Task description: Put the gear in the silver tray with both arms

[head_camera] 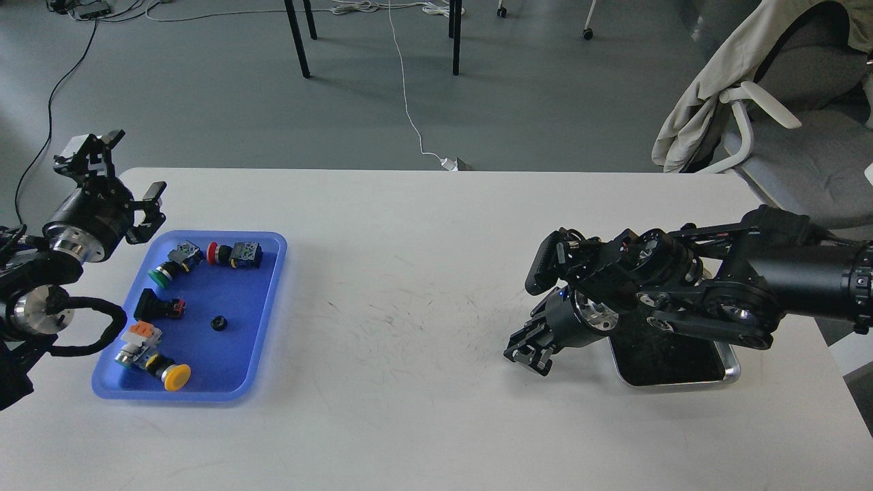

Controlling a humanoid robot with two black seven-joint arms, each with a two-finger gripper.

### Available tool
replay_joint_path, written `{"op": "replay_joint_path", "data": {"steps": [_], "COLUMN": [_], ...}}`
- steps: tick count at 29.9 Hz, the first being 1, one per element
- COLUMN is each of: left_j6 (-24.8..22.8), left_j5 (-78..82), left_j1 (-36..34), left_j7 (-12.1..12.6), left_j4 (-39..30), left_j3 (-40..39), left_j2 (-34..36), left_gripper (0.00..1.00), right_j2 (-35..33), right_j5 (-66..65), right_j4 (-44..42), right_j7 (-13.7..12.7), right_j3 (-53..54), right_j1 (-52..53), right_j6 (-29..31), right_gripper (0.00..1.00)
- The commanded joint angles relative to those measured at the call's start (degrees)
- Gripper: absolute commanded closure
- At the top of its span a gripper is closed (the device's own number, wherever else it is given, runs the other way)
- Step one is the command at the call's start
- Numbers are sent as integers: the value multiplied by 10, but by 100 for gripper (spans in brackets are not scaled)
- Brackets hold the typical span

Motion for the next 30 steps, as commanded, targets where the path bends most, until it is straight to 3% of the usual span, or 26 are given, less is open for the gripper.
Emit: {"op": "replay_joint_path", "data": {"steps": [1,10,17,23,30], "left_j6": [0,0,1,0,0], "left_j5": [0,0,0,1,0], "left_j1": [3,3,7,9,13], "left_j7": [0,0,1,1,0], "left_j4": [0,0,0,0,0], "left_j3": [-1,-1,0,1,1], "left_j2": [0,0,-1,-2,-1], "left_gripper": [1,1,1,1,1], "right_j2": [0,-1,-15,-79,-164], "right_j5": [-8,-26,-25,-22,-24], "right_j4": [-3,-4,-2,1,-4], "right_j7": [8,34,41,58,58], "right_j3": [0,-1,2,4,4], "right_j1": [1,3,21,62,69], "right_j6": [1,3,16,17,17], "right_gripper": [83,99,99,99,99]}}
